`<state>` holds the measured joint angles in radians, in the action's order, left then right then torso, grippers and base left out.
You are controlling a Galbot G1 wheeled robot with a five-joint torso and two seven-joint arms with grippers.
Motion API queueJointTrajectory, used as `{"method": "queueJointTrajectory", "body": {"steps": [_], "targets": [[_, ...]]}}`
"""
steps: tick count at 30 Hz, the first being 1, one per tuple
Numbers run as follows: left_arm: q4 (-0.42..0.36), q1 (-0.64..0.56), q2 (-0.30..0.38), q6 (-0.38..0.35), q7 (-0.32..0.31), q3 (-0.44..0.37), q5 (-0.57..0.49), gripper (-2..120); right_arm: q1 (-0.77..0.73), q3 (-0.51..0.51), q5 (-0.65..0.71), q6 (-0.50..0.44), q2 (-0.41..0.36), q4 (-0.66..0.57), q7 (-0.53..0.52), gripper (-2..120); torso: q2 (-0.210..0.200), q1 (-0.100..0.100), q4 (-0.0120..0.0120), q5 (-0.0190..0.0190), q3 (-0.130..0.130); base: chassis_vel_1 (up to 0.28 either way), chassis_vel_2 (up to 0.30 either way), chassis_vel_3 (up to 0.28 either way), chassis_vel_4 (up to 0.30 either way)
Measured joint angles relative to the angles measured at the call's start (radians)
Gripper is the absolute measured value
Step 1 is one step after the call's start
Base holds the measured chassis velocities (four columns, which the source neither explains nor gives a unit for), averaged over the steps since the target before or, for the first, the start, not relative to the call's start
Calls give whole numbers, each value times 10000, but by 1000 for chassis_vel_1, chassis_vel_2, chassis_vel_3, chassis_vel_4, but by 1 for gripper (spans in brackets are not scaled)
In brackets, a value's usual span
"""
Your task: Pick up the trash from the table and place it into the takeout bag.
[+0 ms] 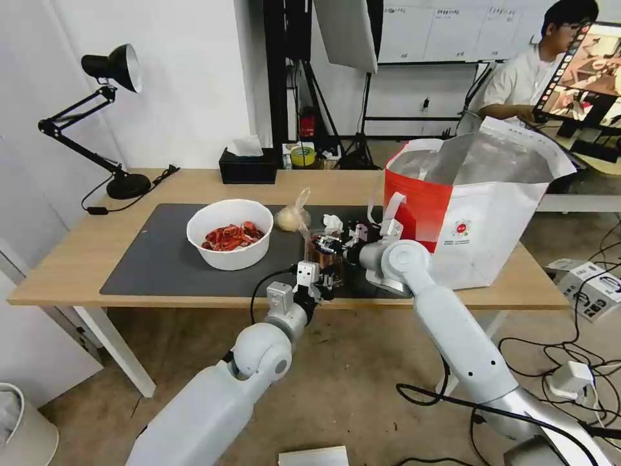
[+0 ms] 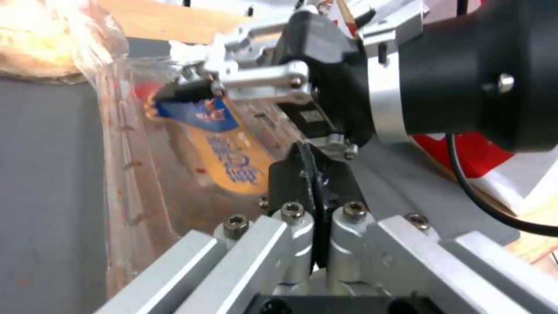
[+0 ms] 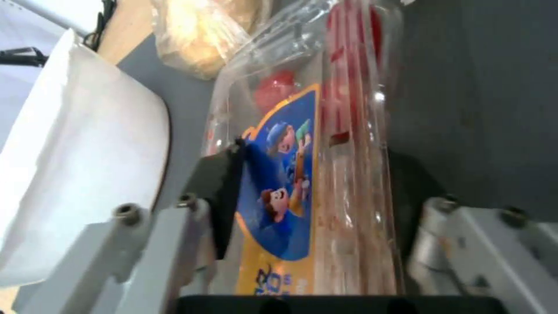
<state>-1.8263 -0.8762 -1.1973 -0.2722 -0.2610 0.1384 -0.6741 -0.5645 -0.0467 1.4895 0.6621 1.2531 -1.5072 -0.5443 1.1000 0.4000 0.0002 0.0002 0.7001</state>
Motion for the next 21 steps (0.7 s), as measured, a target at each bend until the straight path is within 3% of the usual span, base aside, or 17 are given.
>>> {"method": "queueJointTrajectory", "body": {"steps": [13, 21], "targets": [[-64, -103, 76, 47, -4, -166, -8, 0, -64, 22, -248, -94, -12, -54, 109, 2, 0, -1, 0, -1, -1, 0, 0, 0, 0], [-190, -313, 180, 52, 21, -360, -34, 0, -78, -10, -254, -129, -120, -67, 152, 0, 0, 0, -1, -2, 0, 0, 0, 0, 0]]}}
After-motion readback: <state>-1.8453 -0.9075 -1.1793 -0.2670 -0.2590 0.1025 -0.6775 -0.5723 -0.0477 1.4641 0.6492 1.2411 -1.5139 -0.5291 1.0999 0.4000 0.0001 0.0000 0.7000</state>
